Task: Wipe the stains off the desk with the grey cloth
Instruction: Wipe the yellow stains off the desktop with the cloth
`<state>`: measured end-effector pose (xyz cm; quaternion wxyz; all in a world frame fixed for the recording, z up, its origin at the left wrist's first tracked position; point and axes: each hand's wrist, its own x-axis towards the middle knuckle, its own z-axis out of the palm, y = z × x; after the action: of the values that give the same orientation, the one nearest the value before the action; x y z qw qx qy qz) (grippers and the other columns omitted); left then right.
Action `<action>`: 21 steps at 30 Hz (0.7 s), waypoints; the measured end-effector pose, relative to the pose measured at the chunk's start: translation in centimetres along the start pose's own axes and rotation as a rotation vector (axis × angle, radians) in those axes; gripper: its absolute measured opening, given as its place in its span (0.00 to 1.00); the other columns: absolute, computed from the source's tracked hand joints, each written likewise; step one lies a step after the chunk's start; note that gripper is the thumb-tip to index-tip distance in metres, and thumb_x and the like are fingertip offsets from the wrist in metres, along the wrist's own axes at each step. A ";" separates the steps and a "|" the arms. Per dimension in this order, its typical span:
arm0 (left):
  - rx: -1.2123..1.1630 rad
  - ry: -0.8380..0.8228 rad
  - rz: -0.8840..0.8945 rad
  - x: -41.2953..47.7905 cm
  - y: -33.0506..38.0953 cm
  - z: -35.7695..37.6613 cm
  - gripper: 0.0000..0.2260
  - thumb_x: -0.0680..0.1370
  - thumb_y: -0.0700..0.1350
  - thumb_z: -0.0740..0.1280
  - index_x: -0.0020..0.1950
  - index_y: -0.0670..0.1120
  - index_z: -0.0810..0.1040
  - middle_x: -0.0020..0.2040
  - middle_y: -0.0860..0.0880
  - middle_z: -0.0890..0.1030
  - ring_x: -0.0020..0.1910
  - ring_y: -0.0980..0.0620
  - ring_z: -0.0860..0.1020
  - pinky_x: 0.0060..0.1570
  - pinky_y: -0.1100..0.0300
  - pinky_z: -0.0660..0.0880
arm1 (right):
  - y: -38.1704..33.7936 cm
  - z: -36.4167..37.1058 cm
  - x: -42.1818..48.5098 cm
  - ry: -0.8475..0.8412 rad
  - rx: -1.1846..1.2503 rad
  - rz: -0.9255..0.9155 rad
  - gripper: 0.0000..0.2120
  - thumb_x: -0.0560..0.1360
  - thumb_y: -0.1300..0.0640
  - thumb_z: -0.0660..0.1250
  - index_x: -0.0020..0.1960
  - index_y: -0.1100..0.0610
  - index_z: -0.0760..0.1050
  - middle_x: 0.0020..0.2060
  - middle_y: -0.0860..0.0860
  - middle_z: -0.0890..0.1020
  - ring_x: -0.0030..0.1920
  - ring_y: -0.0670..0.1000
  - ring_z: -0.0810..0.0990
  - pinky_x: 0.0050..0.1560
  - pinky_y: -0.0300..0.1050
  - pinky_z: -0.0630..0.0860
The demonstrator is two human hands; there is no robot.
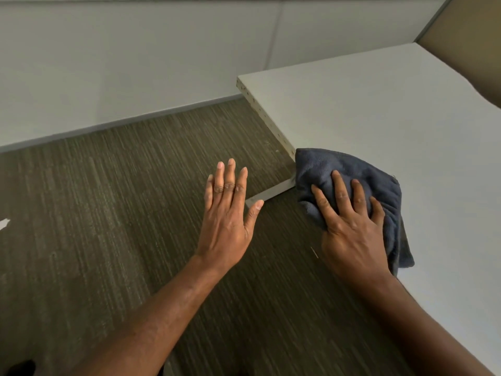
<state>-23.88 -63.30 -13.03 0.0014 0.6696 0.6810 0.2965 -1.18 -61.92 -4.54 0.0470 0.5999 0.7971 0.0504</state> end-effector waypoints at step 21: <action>0.115 0.073 0.025 3.0 -1.0 3.6 0.32 0.87 0.60 0.51 0.84 0.42 0.48 0.85 0.41 0.48 0.84 0.43 0.45 0.82 0.43 0.48 | 0.3 -0.8 5.7 -0.032 -0.158 -0.294 0.35 0.81 0.52 0.58 0.83 0.50 0.46 0.82 0.48 0.35 0.82 0.58 0.37 0.77 0.68 0.51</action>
<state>-23.67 -59.04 -15.18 -0.0657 0.6658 0.6880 0.2812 -2.61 -56.43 -3.80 0.1136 0.4720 0.8690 0.0959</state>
